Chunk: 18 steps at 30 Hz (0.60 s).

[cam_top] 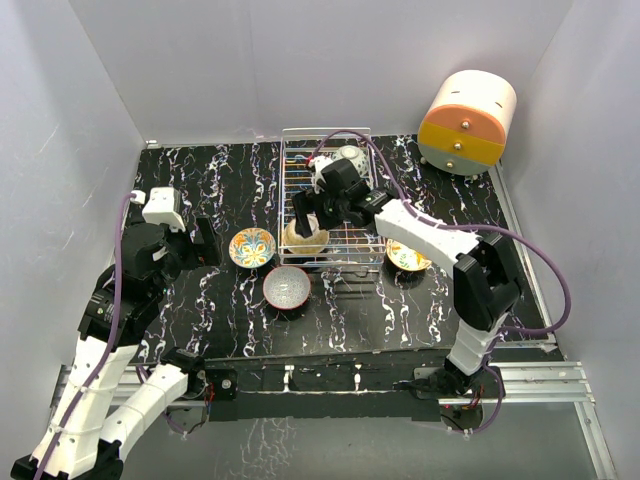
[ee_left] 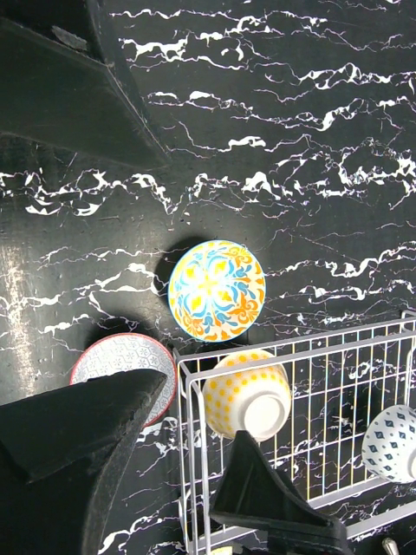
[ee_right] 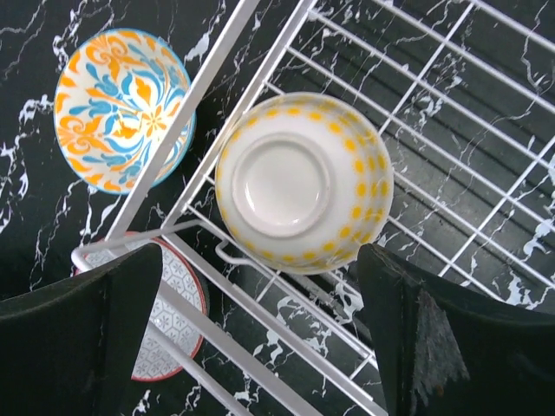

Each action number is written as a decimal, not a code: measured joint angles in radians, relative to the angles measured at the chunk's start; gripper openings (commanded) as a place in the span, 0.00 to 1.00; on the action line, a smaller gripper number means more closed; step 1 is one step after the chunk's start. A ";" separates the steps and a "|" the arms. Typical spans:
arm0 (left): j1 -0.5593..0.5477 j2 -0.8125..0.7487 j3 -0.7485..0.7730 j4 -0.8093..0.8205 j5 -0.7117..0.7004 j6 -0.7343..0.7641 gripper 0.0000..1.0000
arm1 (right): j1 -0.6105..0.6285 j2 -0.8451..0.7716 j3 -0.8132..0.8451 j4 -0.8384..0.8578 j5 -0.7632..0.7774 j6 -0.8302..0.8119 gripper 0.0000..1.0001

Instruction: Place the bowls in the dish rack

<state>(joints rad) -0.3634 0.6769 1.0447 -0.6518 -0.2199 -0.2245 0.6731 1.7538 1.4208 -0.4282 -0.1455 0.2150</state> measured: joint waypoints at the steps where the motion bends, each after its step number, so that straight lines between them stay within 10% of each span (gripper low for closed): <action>1: 0.000 0.000 0.000 0.000 0.000 0.000 0.97 | 0.000 0.008 0.016 -0.008 0.006 0.000 0.99; 18: 0.000 -0.003 0.000 -0.008 -0.001 0.000 0.97 | -0.043 0.198 0.138 0.053 0.090 0.048 0.99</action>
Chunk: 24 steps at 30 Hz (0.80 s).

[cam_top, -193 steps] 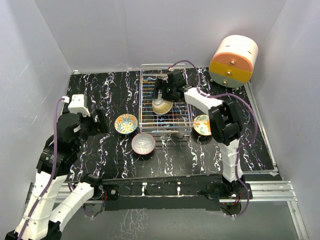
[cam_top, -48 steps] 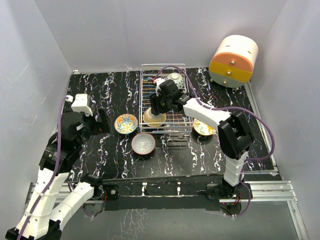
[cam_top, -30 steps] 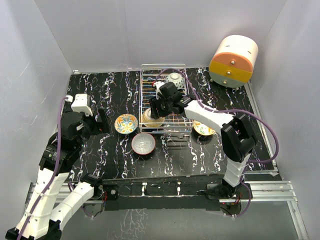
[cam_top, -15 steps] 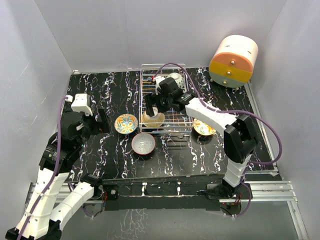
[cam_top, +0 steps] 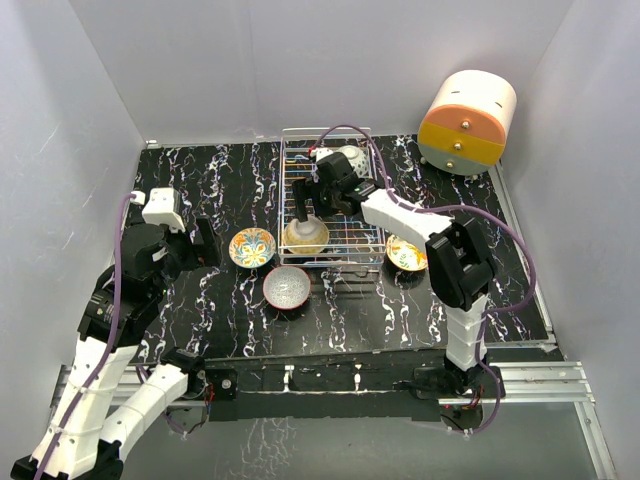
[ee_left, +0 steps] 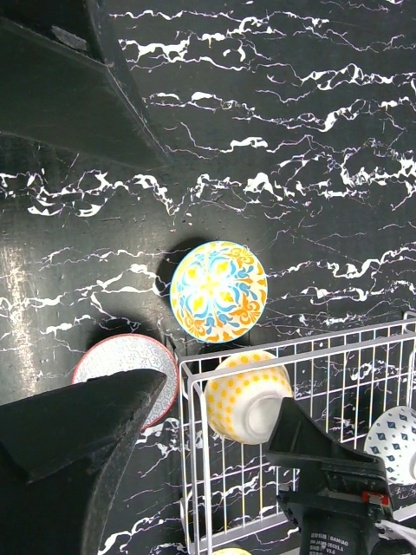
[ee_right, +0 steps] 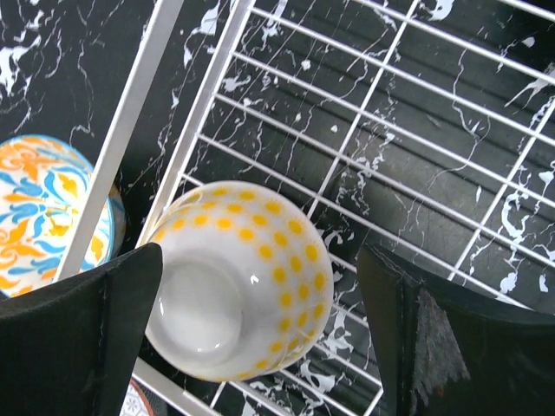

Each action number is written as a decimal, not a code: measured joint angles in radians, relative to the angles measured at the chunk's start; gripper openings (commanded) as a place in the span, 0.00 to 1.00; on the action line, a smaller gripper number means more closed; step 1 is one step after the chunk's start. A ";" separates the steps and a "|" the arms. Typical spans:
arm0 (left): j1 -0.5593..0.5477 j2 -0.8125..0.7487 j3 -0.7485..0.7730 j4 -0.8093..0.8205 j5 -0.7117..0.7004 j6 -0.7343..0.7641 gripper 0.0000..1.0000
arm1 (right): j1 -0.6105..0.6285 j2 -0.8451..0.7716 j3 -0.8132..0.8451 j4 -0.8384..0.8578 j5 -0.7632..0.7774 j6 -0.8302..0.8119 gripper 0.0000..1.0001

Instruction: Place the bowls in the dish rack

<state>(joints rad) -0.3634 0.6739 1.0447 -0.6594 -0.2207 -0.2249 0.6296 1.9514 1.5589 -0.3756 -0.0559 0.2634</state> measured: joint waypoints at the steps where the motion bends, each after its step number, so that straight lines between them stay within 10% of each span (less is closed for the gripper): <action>1: 0.000 0.000 0.000 0.000 0.000 0.000 0.97 | -0.002 0.006 0.004 0.010 0.003 0.005 0.99; 24: 0.000 -0.006 0.000 -0.001 -0.002 -0.001 0.97 | -0.012 0.049 -0.019 0.076 0.058 0.058 0.99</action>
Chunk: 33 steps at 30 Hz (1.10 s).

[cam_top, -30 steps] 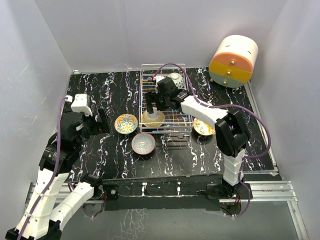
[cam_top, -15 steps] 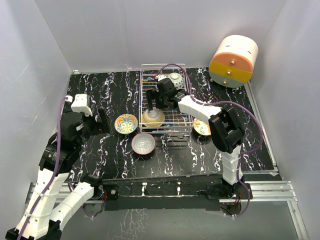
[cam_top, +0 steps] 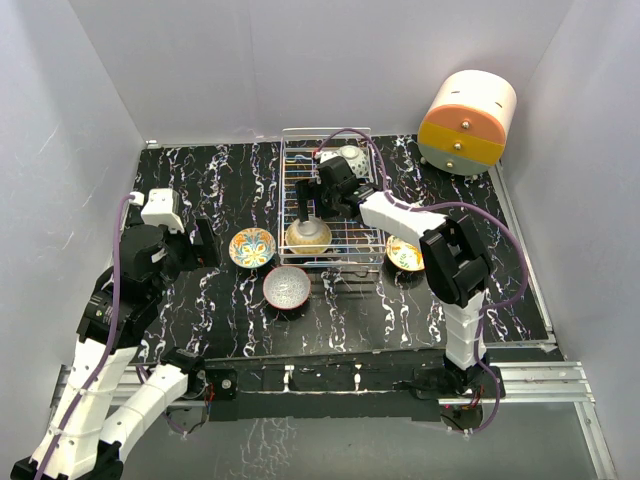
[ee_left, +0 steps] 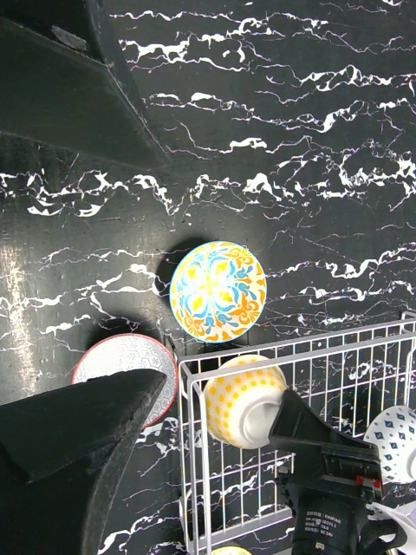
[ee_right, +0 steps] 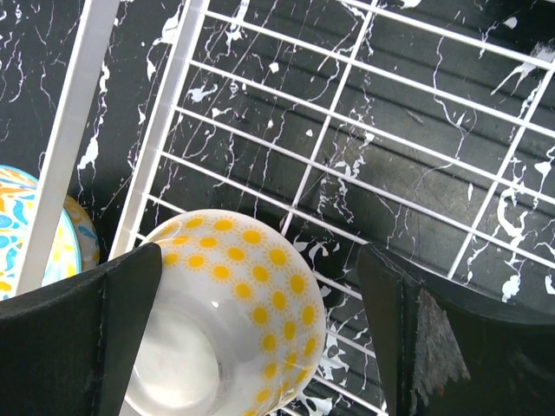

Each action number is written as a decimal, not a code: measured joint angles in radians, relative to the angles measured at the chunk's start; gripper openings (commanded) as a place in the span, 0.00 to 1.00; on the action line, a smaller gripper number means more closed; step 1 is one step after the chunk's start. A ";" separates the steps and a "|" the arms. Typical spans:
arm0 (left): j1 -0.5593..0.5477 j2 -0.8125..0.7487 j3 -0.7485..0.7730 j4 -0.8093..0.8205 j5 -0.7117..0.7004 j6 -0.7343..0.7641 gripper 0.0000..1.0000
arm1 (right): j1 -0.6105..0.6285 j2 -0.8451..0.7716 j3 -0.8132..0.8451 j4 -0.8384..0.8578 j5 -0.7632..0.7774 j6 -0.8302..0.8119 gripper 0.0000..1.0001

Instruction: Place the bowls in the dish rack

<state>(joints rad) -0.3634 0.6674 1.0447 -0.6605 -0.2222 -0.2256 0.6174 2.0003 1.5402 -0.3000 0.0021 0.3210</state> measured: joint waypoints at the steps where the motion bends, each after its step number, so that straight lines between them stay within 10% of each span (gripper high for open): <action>1: 0.000 -0.001 0.000 0.000 0.000 0.000 0.97 | -0.002 -0.004 -0.006 0.001 -0.007 0.000 0.99; 24: 0.000 -0.002 0.000 0.000 0.000 -0.003 0.97 | -0.003 -0.041 -0.005 -0.008 -0.028 -0.031 0.99; 33: 0.000 0.000 0.000 0.001 0.001 -0.003 0.97 | -0.007 -0.303 -0.040 -0.006 0.132 -0.038 0.99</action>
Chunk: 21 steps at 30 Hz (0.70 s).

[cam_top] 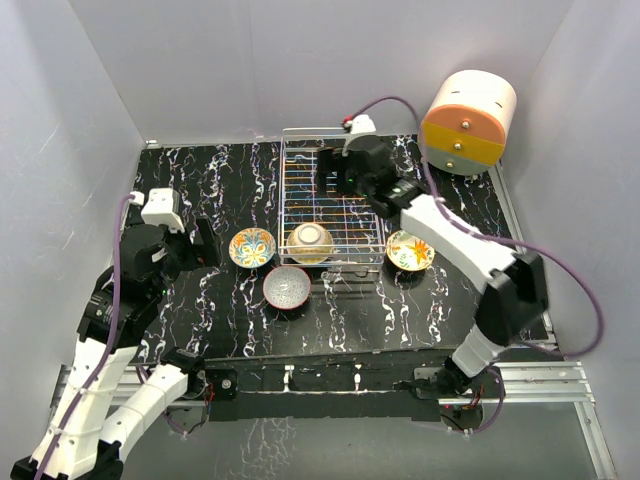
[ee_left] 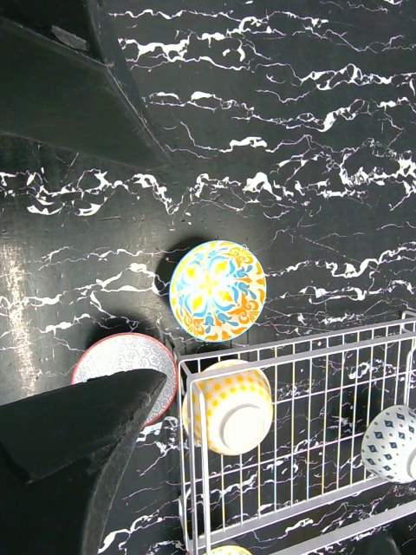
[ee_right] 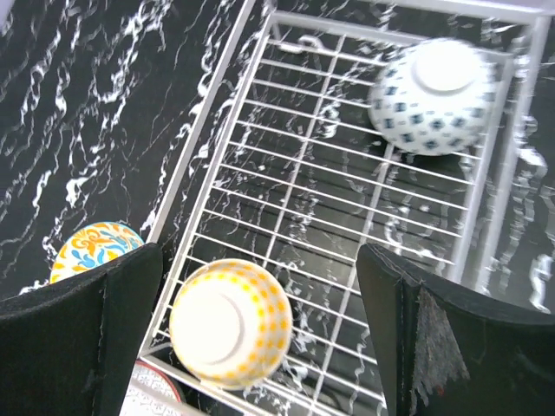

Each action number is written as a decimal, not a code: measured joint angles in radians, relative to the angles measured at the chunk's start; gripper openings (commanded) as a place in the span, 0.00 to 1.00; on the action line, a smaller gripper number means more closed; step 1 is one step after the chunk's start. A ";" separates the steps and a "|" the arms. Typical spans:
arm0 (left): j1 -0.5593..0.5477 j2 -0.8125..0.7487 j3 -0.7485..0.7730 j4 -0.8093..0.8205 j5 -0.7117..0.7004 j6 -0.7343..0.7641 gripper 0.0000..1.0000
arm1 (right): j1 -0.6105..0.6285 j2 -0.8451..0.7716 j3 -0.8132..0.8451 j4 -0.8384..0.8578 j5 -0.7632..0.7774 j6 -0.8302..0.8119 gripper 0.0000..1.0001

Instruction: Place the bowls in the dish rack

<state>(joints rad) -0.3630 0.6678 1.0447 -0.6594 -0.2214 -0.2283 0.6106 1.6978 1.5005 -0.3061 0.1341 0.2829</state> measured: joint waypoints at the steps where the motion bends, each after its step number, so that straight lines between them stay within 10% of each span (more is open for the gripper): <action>1: 0.000 0.001 0.000 0.000 0.000 0.000 0.97 | -0.005 -0.040 -0.017 -0.003 0.015 0.002 0.99; 11: 0.000 0.023 -0.015 0.043 0.035 0.001 0.97 | -0.349 -0.523 -0.398 -0.173 0.039 0.094 0.99; 21: 0.000 0.029 -0.048 0.077 0.080 0.001 0.97 | -0.506 -0.554 -0.592 -0.323 -0.139 0.119 0.86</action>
<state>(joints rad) -0.3634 0.6968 0.9962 -0.5827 -0.1410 -0.2276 0.1043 1.1439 0.9089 -0.6296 -0.0048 0.4023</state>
